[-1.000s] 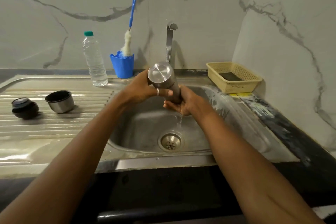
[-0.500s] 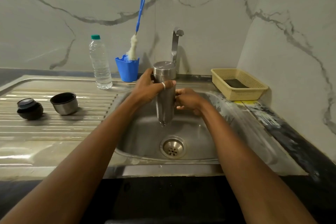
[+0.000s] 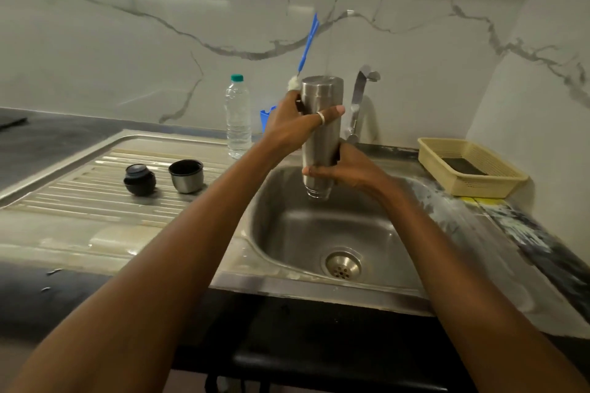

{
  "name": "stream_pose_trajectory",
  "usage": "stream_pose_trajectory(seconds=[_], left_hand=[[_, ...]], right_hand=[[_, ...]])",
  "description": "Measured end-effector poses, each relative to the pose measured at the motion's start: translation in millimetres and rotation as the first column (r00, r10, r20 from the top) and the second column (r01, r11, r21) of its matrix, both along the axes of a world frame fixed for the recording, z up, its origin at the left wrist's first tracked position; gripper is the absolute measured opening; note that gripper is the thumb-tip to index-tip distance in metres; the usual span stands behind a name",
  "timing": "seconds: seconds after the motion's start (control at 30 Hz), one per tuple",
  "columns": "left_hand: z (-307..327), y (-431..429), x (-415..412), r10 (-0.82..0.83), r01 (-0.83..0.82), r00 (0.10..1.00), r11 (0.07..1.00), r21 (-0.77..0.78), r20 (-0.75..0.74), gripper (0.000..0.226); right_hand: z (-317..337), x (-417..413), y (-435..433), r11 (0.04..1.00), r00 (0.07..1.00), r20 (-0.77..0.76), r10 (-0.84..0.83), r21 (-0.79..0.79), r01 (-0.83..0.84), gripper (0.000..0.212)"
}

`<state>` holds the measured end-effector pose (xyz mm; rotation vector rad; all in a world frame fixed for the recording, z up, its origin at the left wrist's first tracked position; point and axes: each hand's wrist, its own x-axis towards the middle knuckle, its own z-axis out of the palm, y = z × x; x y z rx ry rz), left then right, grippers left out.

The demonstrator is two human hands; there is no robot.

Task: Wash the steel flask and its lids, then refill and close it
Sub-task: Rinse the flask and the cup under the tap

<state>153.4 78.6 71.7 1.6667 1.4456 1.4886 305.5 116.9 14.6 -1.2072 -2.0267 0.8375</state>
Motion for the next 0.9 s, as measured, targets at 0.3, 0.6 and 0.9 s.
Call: stream_pose_trajectory(seconds=[0.3, 0.6, 0.9], left_hand=[[34.1, -28.9, -94.2, 0.007, -0.021, 0.980, 0.997, -0.070, -0.199, 0.072], [55.4, -67.5, -200.1, 0.165, -0.172, 0.977, 0.984, -0.046, -0.135, 0.063], [48.9, -91.7, -292.1, 0.274, -0.273, 0.962, 0.959, -0.072, 0.006, 0.059]], right_hand=[[42.2, -106.5, -26.7, 0.979, 0.952, -0.251, 0.176, -0.054, -0.195, 0.050], [72.5, -234.7, -41.8, 0.963, 0.931, -0.273, 0.242, -0.050, -0.265, 0.053], [70.2, -345.2, -39.6, 0.951, 0.932, -0.200, 0.303, -0.005, -0.310, 0.059]])
